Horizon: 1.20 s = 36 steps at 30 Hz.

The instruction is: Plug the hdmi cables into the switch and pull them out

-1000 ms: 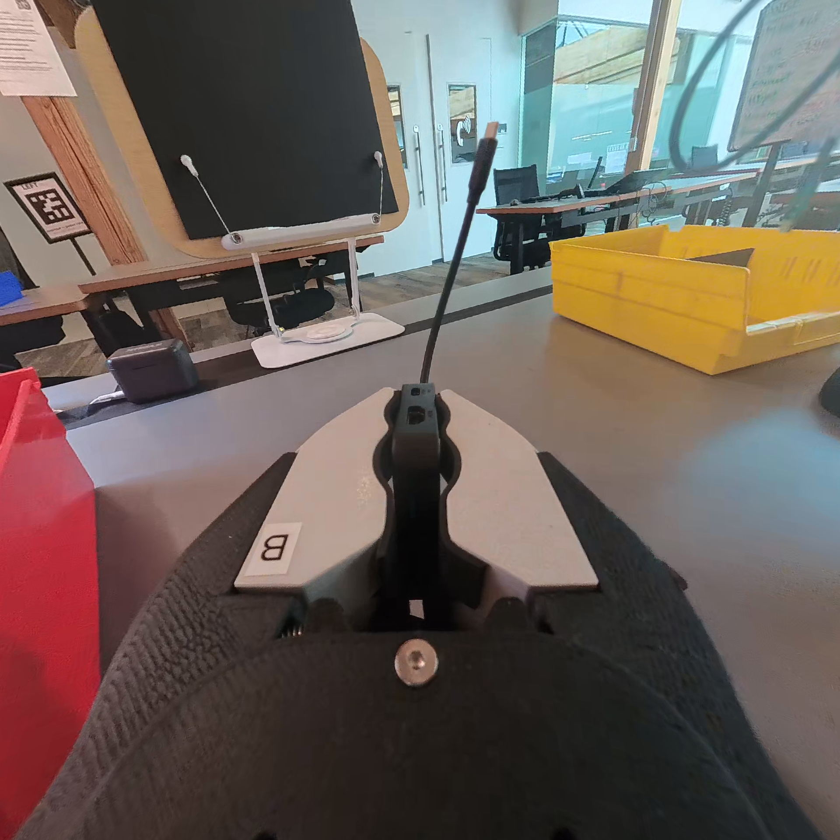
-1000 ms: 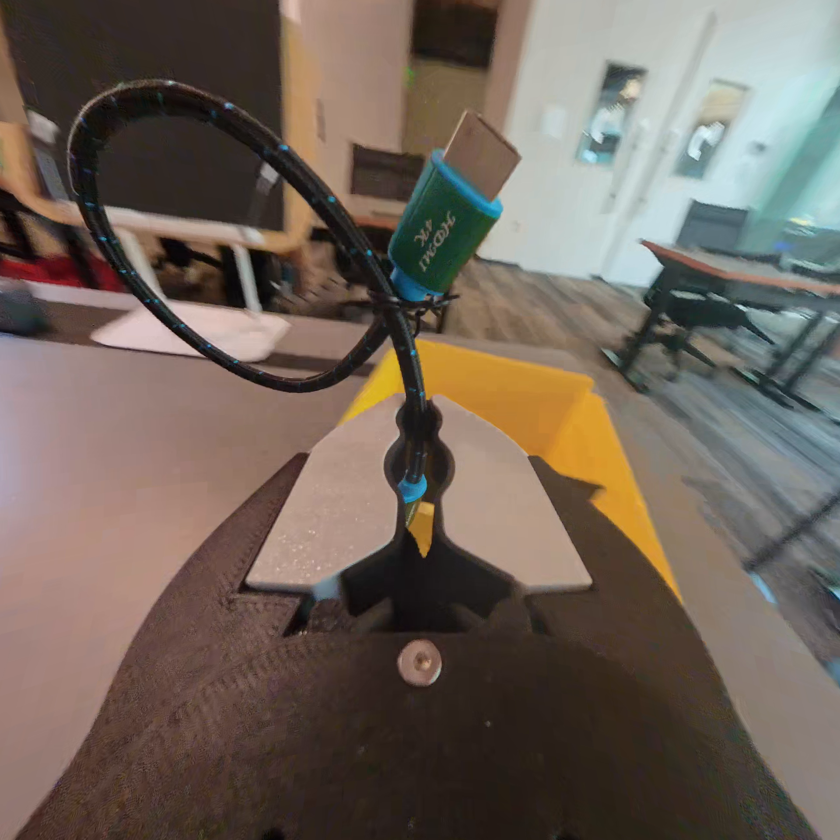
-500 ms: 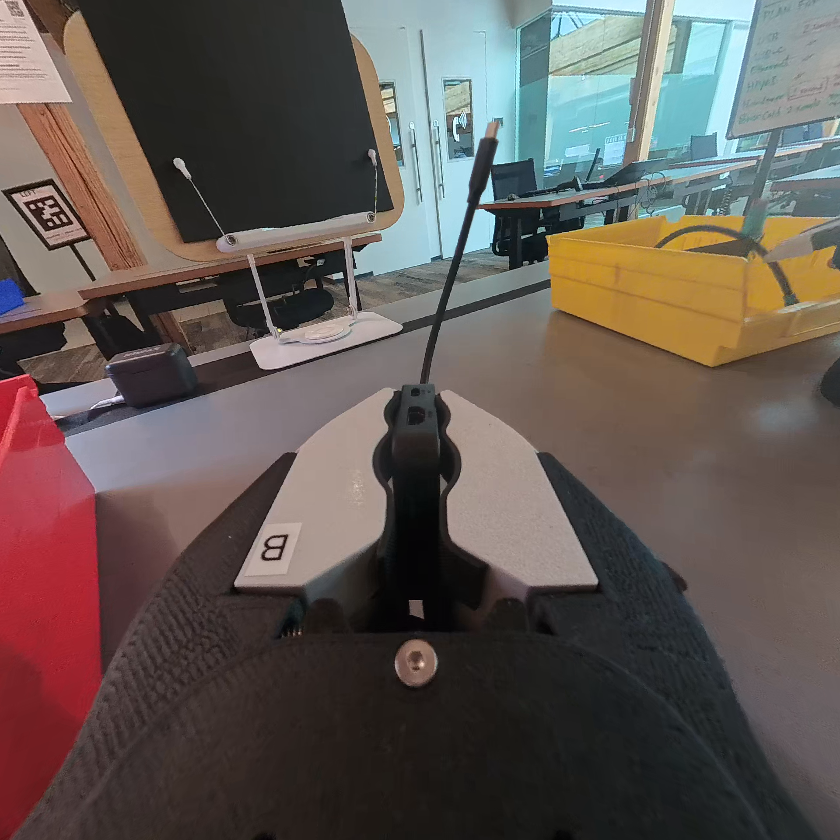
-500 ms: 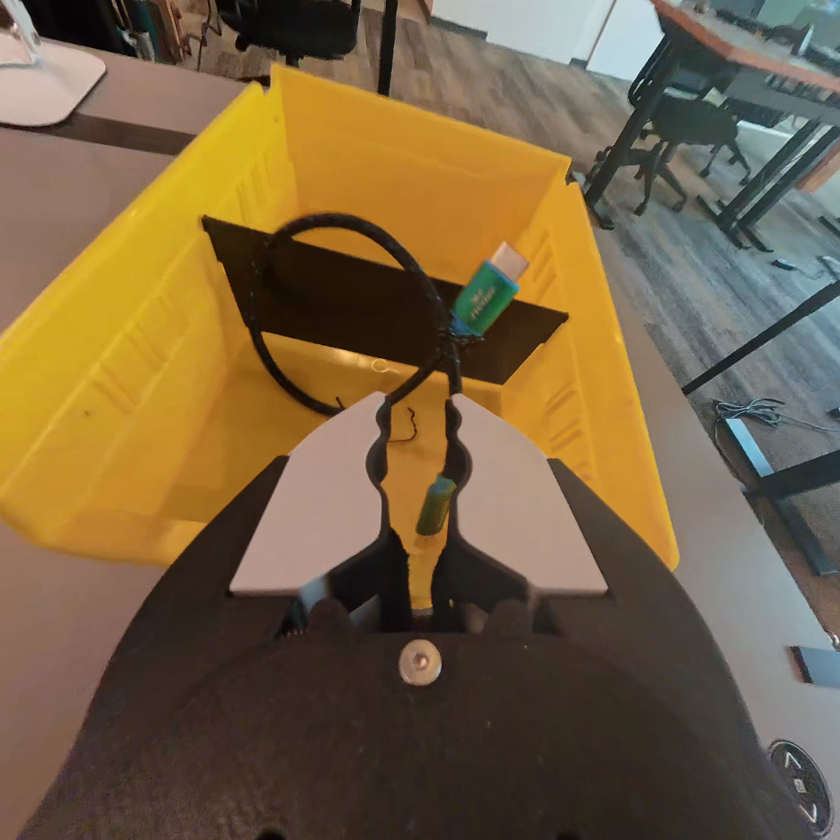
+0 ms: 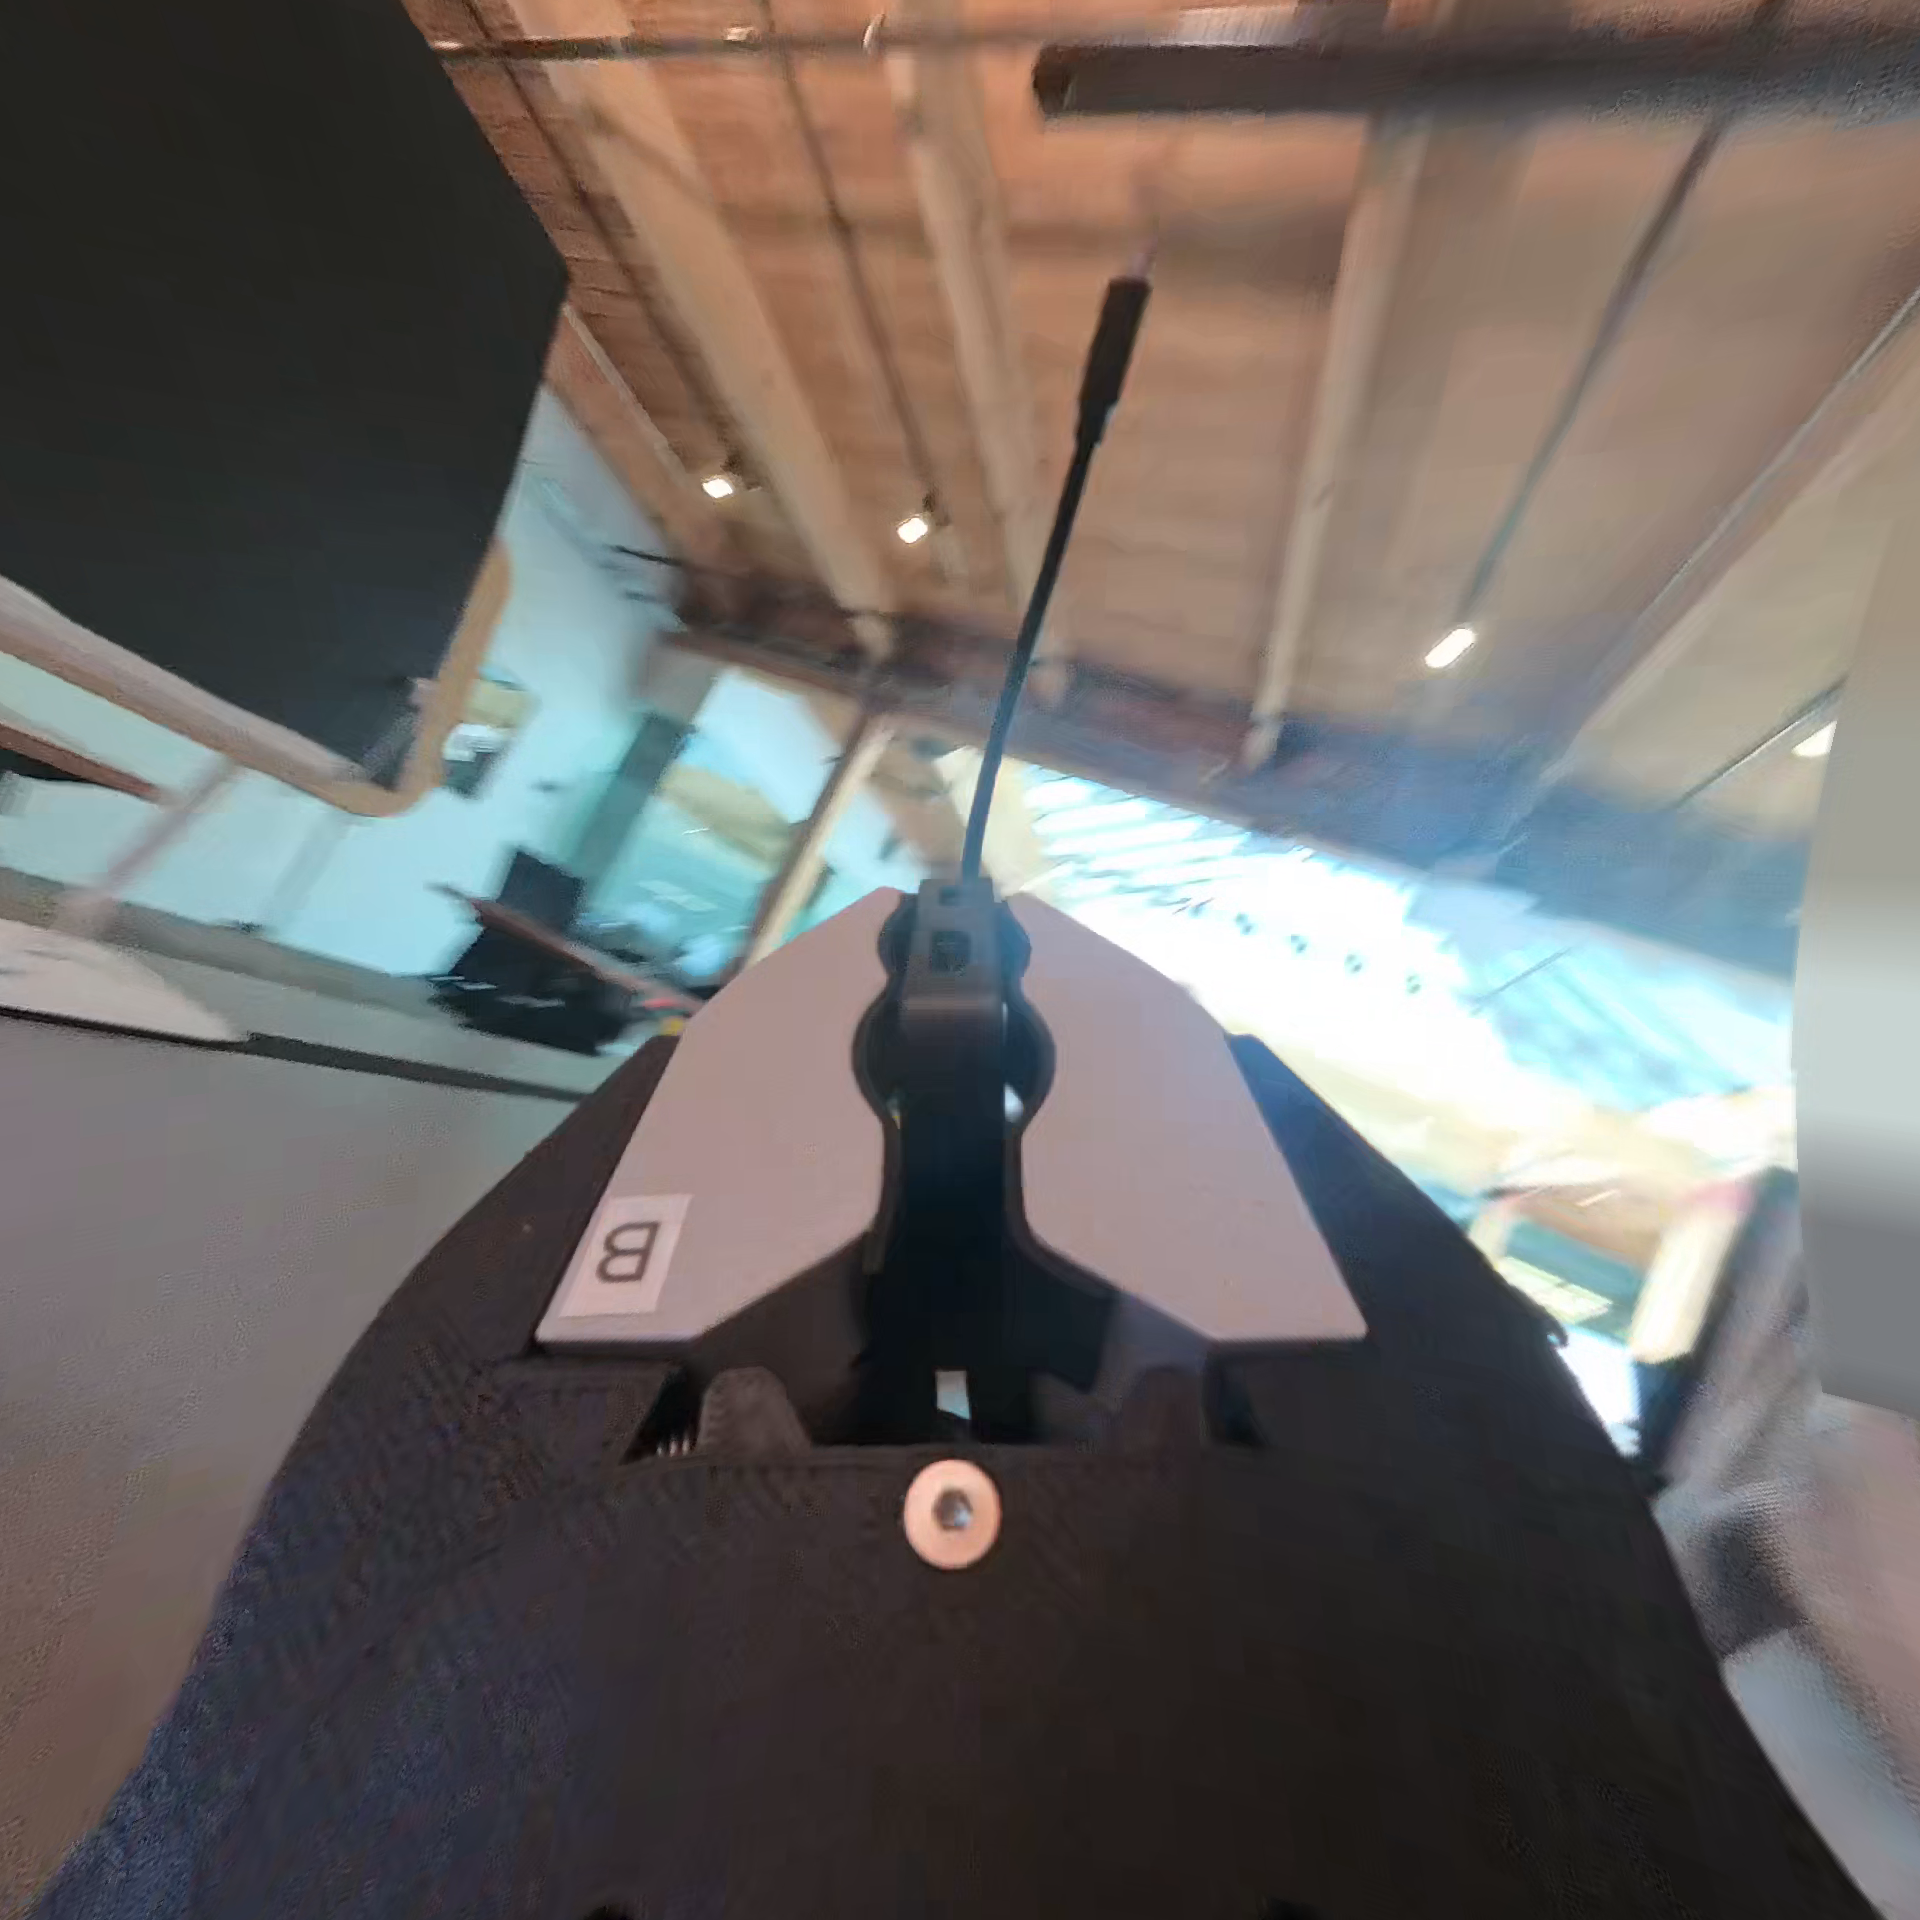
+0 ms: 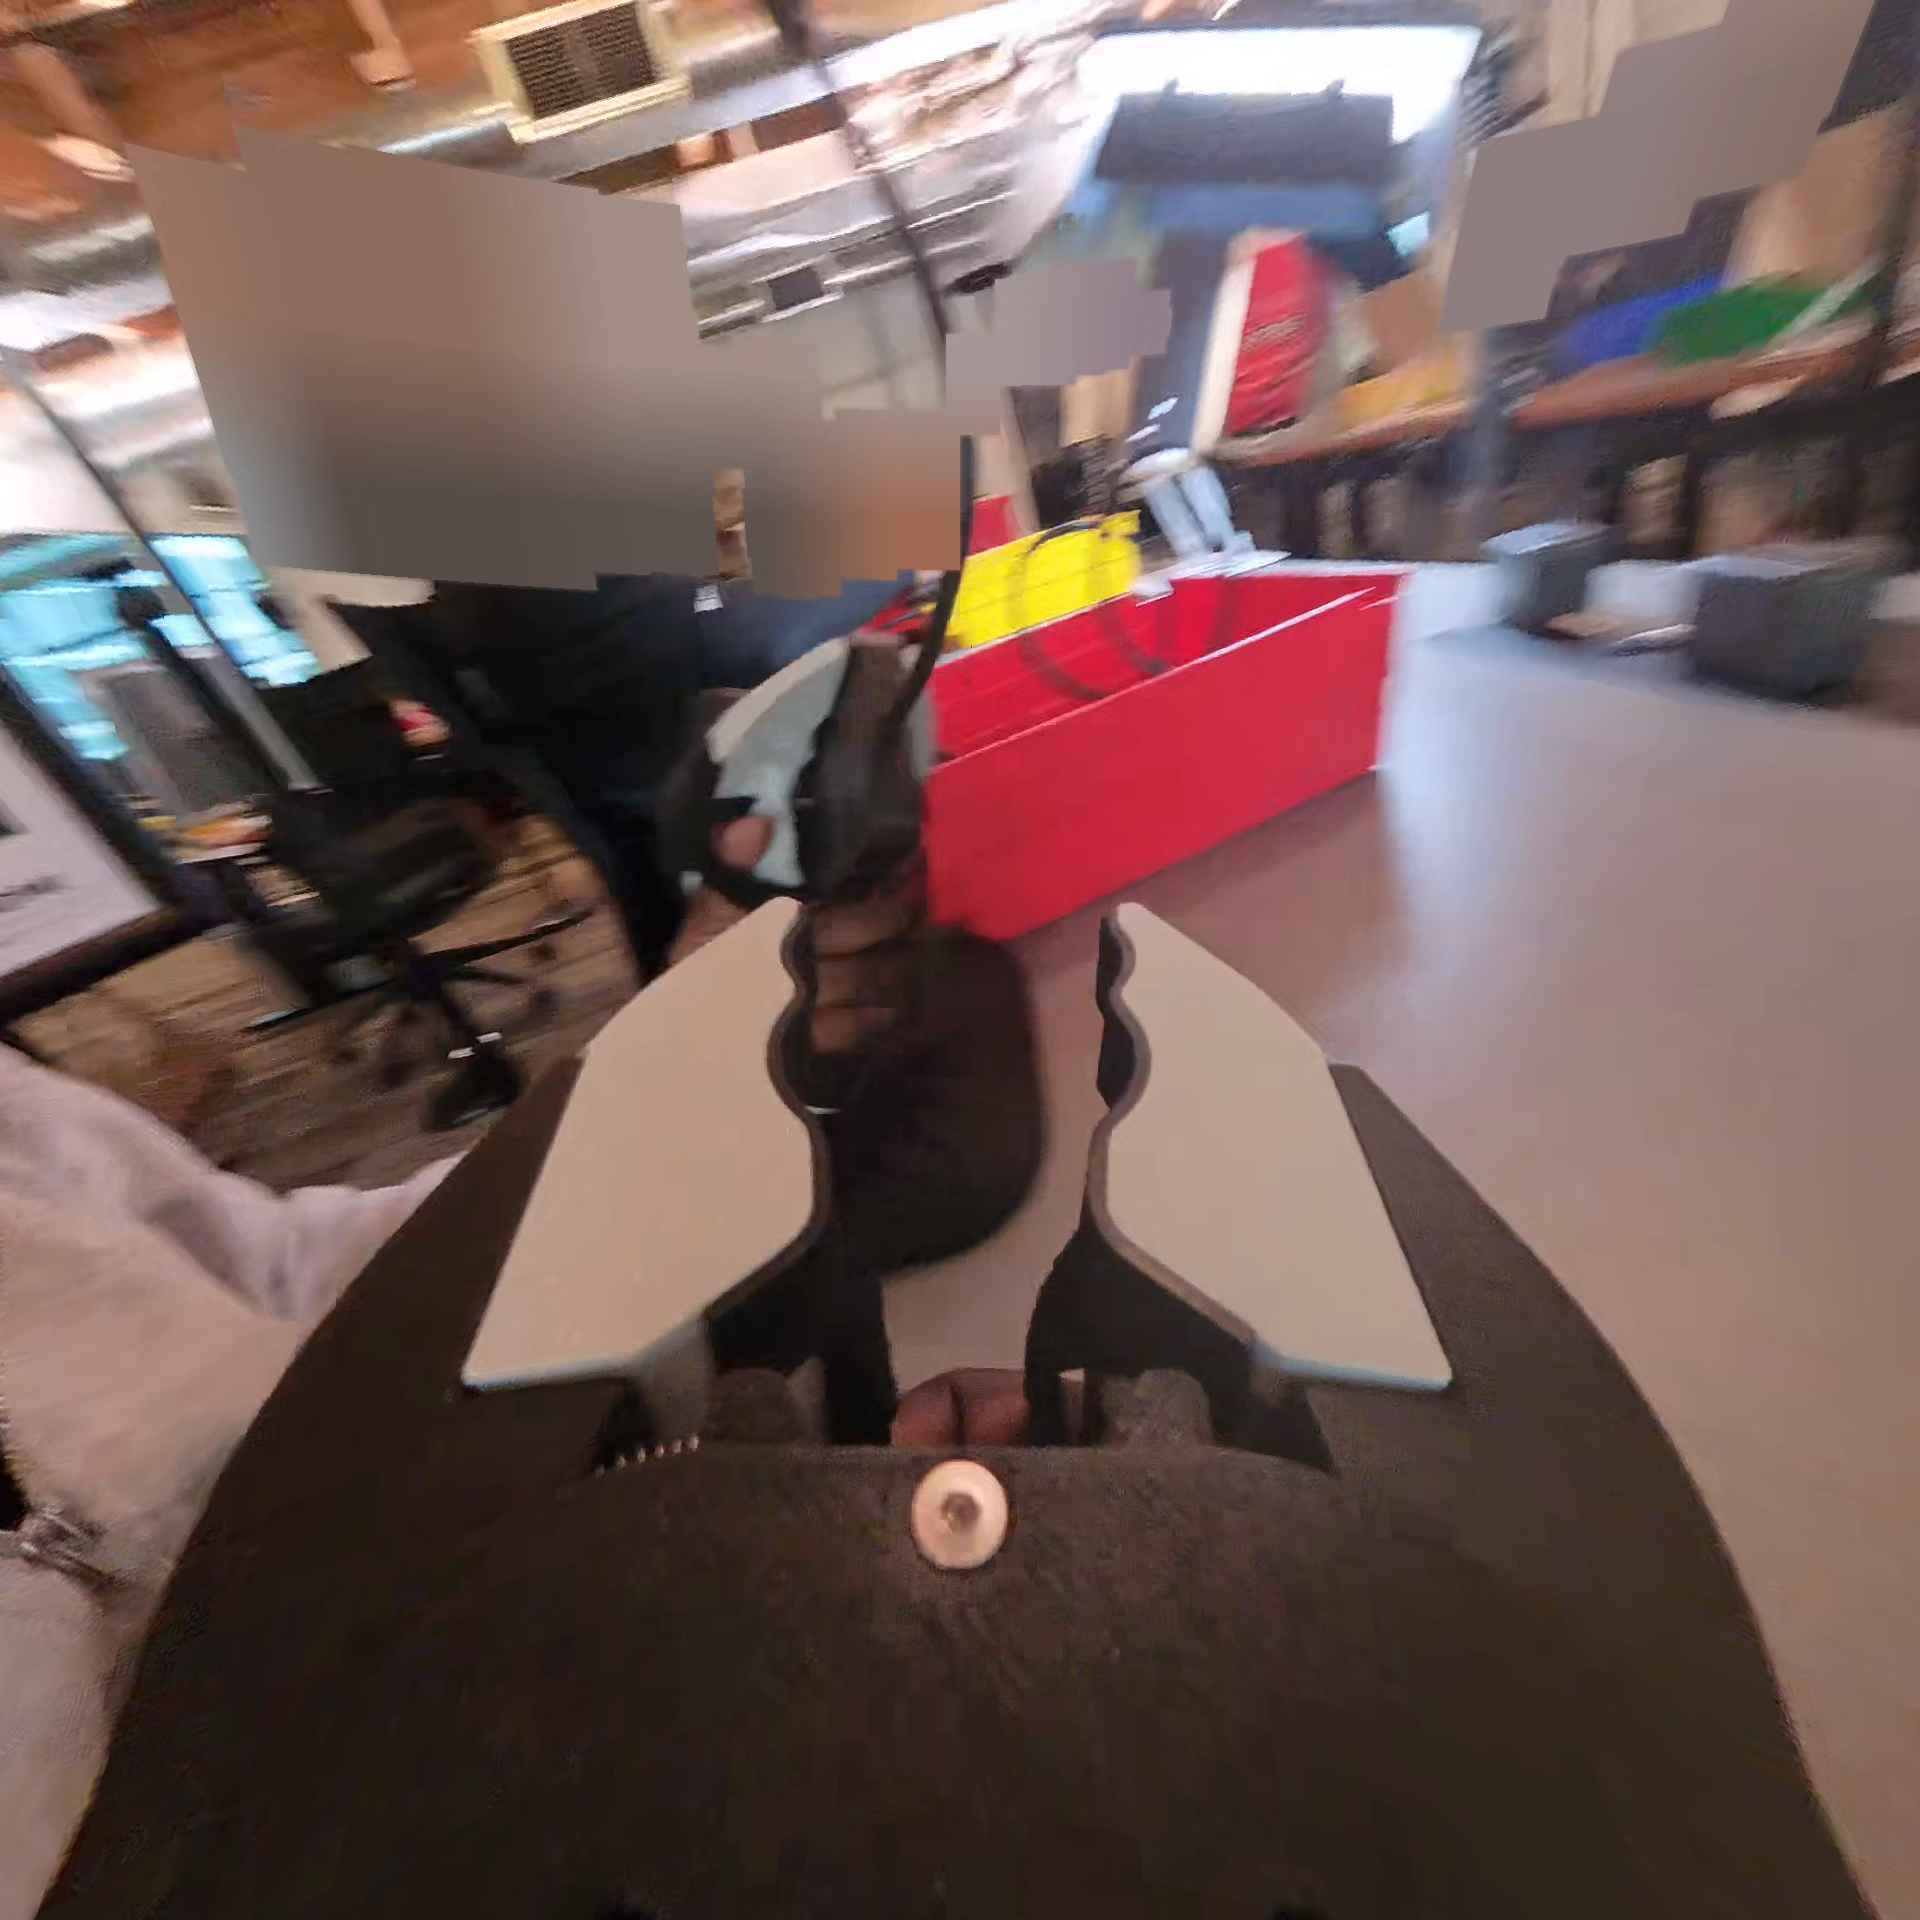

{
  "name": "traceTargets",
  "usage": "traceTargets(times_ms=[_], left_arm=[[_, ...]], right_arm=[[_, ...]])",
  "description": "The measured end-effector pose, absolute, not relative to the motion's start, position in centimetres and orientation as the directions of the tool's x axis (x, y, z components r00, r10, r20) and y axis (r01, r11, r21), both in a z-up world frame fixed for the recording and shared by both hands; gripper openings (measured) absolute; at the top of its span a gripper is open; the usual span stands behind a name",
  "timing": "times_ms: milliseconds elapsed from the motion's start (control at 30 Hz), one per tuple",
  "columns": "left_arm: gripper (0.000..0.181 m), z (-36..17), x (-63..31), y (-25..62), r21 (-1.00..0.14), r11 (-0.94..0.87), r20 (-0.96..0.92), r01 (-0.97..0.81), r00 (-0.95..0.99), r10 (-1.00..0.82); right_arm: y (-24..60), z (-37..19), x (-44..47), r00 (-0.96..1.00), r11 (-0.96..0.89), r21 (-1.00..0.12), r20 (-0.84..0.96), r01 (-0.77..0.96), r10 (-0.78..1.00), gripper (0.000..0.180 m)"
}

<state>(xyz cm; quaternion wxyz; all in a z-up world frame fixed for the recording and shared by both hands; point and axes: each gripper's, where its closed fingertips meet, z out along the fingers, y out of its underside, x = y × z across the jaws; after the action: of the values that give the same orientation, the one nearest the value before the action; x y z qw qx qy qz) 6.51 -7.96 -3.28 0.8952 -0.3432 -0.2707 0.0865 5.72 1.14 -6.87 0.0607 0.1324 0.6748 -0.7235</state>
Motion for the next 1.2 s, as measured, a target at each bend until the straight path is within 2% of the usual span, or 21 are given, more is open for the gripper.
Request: traceTargets(times_ms=[67, 133, 233, 300, 400, 533, 667, 733, 867, 967, 1033, 1100, 1200], left_arm=[[0.012, -2.8, 6.9, -8.7, -0.548, 0.826, 0.466, 0.132, 0.869, 0.170], [0.013, -2.6, 7.3, -8.5, -0.518, 0.834, 0.460, 0.188, 0.884, 0.087], [0.013, -3.1, 7.5, -6.8, -0.603, 0.771, 0.450, 0.207, 0.886, 0.114], [0.013, -3.3, 7.9, -5.7, -0.653, 0.727, 0.425, 0.212, 0.897, 0.121], [0.019, -3.6, 7.8, -5.1, -0.670, 0.707, 0.433, 0.224, 0.892, 0.128], [0.043, -3.9, 6.0, -6.9, -0.672, 0.736, 0.461, 0.082, 0.824, 0.330], [0.045, -4.8, 4.7, -8.5, -0.739, 0.671, 0.445, -0.060, 0.705, 0.552], [0.045, -6.1, 3.6, -8.6, -0.796, 0.603, 0.445, -0.054, 0.623, 0.643], [0.045, -6.7, 3.4, -7.6, -0.838, 0.544, 0.409, -0.032, 0.623, 0.667], [0.045, -6.7, 3.4, -7.6, -0.837, 0.546, 0.410, -0.031, 0.625, 0.664], [0.045, -6.7, 3.4, -7.6, -0.835, 0.550, 0.413, -0.030, 0.627, 0.661], [0.045, -6.7, 3.4, -7.5, -0.836, 0.547, 0.410, -0.031, 0.628, 0.662], [0.045, -6.7, 3.4, -7.4, -0.839, 0.543, 0.408, -0.027, 0.630, 0.661]], right_arm=[[-2.4, -7.2, 8.0, -0.954, -0.064, -0.952, -0.300, 0.301, -0.013, 0.051], [-4.8, -7.5, 8.8, -0.964, -0.048, -0.963, -0.265, 0.266, -0.026, 0.051], [-6.5, -6.9, 9.6, -0.954, -0.093, -0.951, -0.289, 0.295, -0.079, 0.040], [-6.7, -7.0, 9.7, -0.942, -0.107, -0.938, -0.320, 0.330, -0.099, 0.016], [-6.0, -7.3, 9.3, -0.959, -0.103, -0.954, -0.277, 0.282, -0.059, 0.014], [-3.7, -5.3, 7.5, -0.978, -0.230, -0.956, -0.202, 0.184, 0.059, 0.014], [0.3, -1.6, 3.8, -0.956, -0.330, -0.940, -0.169, 0.083, 0.241, 0.014], [2.9, 1.5, 1.6, -0.925, -0.300, -0.953, -0.073, -0.046, 0.374, 0.014], [9.0, 10.1, -2.3, -0.815, -0.183, -0.943, 0.132, -0.279, 0.564, 0.014], [14.6, 13.9, -6.3, -0.677, 0.022, -0.932, 0.280, -0.363, 0.680, 0.014], [20.3, 14.0, -10.2, -0.485, 0.148, -0.928, 0.308, -0.341, 0.818, 0.014], [26.3, 11.6, -13.2, -0.291, 0.211, -0.946, 0.280, -0.248, 0.915, 0.014], [32.4, 7.3, -16.7, -0.188, 0.146, -0.985, 0.160, -0.087, 0.969, 0.014]])
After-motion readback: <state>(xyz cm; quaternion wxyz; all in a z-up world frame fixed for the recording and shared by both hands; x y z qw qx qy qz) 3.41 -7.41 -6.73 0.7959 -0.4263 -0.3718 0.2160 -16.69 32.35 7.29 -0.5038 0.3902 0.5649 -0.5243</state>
